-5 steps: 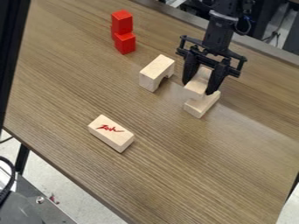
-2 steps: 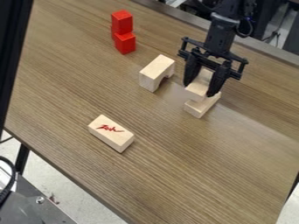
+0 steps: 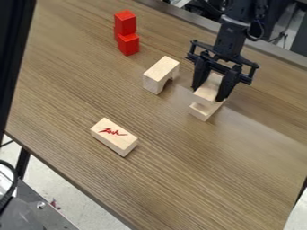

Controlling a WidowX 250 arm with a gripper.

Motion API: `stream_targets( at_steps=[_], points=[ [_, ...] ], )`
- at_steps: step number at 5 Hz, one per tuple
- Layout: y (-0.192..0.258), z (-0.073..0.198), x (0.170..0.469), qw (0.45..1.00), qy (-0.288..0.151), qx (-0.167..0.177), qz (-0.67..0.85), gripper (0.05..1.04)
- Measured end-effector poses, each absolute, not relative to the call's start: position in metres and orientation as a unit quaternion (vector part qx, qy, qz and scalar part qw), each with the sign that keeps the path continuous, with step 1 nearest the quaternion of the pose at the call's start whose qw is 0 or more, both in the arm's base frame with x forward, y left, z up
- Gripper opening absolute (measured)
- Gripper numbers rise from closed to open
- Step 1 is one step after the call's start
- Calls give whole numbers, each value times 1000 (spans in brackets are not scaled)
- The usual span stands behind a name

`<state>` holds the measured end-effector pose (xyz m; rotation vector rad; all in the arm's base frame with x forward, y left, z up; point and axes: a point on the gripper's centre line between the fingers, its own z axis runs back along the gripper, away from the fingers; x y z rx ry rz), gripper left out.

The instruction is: Put the white block on top of the other white block

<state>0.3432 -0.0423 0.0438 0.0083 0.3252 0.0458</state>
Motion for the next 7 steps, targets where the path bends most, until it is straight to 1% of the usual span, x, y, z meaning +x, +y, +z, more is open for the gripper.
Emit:
stream_targets(
  at_steps=[2,3,4,5,6,7],
  points=[
    [-40,40,341,986,163,10,22,564],
    [-40,38,341,986,168,11,20,642],
    [-40,37,340,984,179,9,15,934],
    [-41,37,340,984,179,7,16,1001],
    [-40,38,339,983,181,5,16,999],
    [-40,50,338,984,177,-12,17,999]
  ],
)
